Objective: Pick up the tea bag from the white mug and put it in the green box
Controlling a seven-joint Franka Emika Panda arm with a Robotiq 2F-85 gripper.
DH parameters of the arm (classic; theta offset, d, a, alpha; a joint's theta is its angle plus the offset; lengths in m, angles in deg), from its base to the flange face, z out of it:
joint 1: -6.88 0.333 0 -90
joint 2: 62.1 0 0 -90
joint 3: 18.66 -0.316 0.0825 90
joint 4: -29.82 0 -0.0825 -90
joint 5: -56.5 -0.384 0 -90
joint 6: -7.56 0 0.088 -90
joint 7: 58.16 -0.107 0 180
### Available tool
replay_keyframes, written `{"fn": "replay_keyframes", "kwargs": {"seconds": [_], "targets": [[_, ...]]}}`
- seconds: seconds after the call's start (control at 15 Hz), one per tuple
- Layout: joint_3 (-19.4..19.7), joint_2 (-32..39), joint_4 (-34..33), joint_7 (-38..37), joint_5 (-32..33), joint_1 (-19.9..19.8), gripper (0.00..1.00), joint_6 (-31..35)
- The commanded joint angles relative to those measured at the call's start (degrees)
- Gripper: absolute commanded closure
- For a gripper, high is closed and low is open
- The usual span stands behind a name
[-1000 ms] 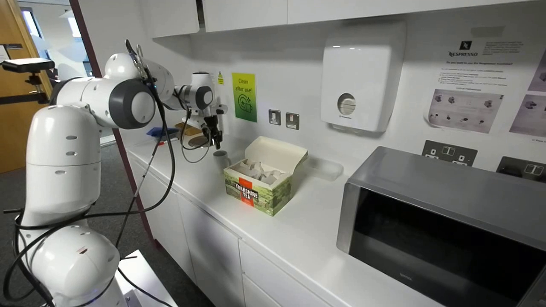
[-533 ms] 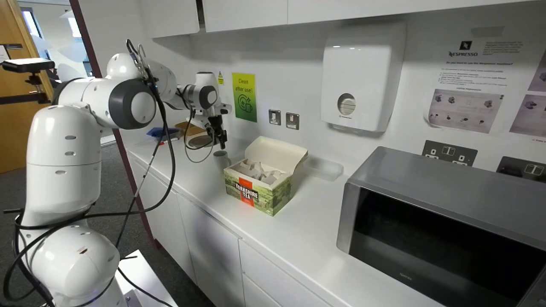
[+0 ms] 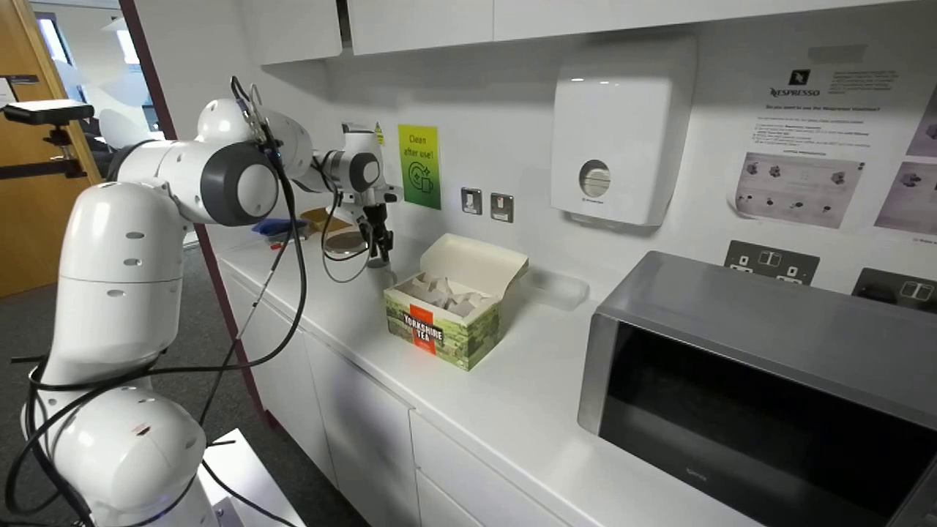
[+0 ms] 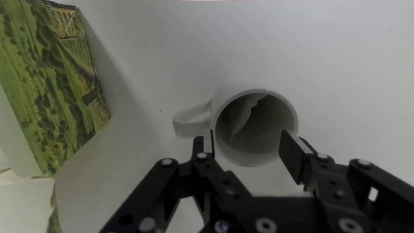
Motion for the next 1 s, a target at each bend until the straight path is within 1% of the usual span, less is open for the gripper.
{"fn": "replay_keyframes", "kwargs": {"seconds": [0.0,0.07,0.2,0.27,0.33,0.53,0.8,0.87,0.93], "targets": [[1.4,1.4,-3.8,1.4,-0.8,1.3,0.4,-3.7],[1.4,1.6,-4.1,1.5,-0.8,1.4,0.43,-3.8],[1.5,1.8,-4.4,1.4,-0.7,1.6,0.45,-3.8],[1.5,1.9,-4.5,1.4,-0.8,1.7,0.43,-3.9],[1.5,1.9,-4.6,1.4,-0.7,1.7,0.45,-3.9],[1.5,1.9,-4.6,1.3,-0.7,1.8,0.44,-3.9],[1.5,2.0,-4.5,1.3,-0.8,1.8,0.51,-3.8],[1.5,2.0,-4.4,1.3,-0.8,1.8,0.55,-3.8],[1.6,2.1,-4.4,1.2,-0.8,1.8,0.55,-3.8]]}}
